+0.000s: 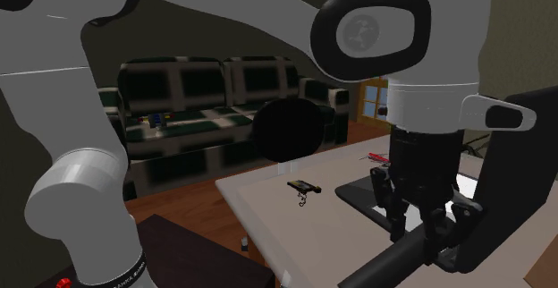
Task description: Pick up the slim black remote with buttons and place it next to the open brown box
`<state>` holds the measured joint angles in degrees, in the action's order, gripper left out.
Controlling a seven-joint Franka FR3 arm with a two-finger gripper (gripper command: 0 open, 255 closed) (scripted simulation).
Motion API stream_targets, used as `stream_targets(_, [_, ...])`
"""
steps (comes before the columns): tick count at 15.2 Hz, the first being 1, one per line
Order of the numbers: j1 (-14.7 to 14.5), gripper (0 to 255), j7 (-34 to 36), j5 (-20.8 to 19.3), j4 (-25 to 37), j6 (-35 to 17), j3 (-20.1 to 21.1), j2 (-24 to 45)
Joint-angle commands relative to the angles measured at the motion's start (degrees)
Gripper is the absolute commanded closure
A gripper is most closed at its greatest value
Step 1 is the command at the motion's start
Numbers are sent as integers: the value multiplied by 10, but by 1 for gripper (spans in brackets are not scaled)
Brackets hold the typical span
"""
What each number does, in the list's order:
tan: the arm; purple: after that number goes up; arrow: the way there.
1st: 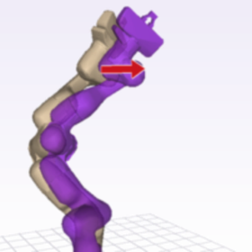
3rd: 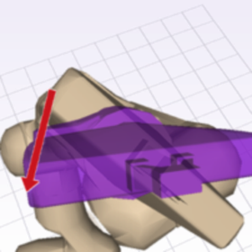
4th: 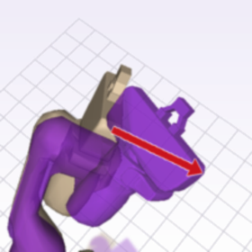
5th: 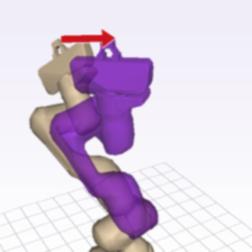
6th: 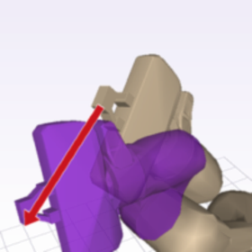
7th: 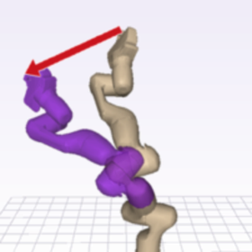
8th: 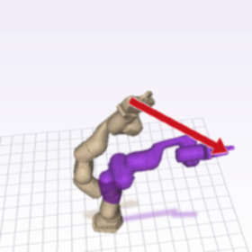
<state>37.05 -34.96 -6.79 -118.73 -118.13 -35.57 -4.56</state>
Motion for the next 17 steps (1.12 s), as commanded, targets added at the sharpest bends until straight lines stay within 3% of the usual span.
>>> stream_targets(1, [1, 255, -2, 4, -10, -16, -2, 7])
stream_targets(17, [5, 255, -28, 45, -79, -139, -8, 72])
